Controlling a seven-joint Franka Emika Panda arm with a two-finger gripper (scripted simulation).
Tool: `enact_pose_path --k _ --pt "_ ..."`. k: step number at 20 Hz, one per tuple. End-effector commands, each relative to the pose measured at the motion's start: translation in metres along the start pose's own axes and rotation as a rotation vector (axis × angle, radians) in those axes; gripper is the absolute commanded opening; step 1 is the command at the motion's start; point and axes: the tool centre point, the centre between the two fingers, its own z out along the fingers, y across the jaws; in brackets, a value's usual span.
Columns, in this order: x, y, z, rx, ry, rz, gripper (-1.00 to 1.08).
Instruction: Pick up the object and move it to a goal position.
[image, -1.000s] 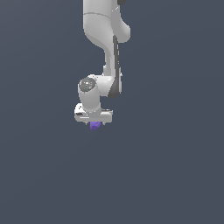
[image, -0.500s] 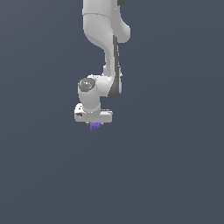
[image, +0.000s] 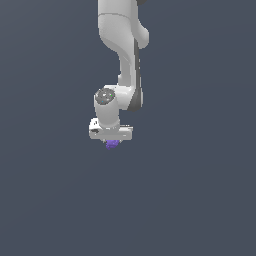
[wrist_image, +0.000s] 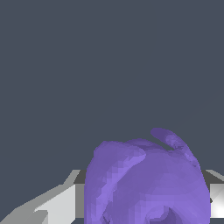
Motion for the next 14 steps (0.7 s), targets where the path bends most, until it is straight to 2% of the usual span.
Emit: enact_pose_path --k 1,6,14 --pt "0.003 -0.015 -0.004 0.000 0.000 -0.001 -1.00" --pt "0.010 -0.059 -0.015 0.000 0.000 -0.002 -1.00" --pt "0.029 -0.154 -0.039 0.000 -0.001 -0.002 -1.00"
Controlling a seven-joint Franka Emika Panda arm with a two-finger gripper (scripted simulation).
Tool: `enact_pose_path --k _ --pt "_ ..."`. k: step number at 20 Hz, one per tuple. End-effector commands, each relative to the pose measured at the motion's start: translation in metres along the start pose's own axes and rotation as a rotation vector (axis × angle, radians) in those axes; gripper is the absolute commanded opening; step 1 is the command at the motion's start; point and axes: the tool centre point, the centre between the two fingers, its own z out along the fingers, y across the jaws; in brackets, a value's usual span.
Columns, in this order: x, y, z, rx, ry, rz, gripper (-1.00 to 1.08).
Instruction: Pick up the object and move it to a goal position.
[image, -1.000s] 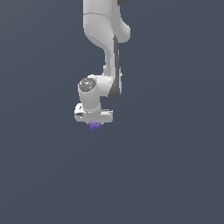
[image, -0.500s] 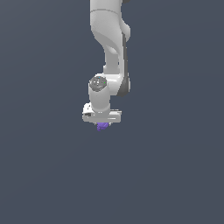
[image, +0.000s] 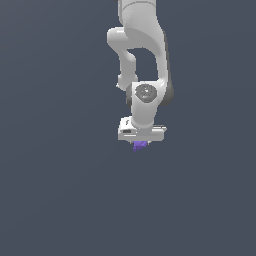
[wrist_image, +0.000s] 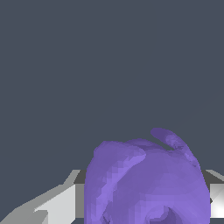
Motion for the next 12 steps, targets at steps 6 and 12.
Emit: enact_pose_path --k 6,12 --pt "0.018 -0.088 -0.022 0.000 0.000 0.001 -1.00" --pt "0.030 -0.134 -0.034 0.000 -0.001 0.000 -1.00"
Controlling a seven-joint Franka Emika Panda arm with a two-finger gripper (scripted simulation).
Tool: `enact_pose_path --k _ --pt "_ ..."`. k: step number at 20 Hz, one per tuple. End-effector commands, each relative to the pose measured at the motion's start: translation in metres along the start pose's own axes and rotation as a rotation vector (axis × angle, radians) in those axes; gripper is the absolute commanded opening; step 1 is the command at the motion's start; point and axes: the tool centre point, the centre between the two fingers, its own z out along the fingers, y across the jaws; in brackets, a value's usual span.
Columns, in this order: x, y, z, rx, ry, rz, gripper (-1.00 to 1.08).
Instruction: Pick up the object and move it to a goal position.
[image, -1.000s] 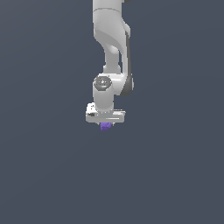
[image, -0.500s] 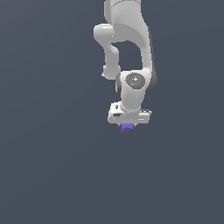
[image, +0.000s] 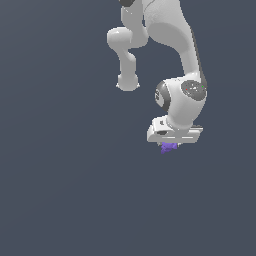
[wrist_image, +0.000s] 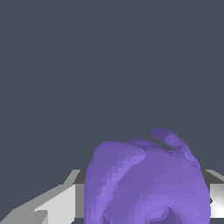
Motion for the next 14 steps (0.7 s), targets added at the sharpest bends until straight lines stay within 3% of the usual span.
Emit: enact_pose_path --k 1,7,14 --pt "0.004 -0.015 -0.004 0.000 0.000 0.002 -1.00" --pt "0.010 -0.033 -0.009 0.000 0.000 0.002 -1.00" --pt "0.011 -0.034 -0.008 0.000 -0.001 0.002 -1.00"
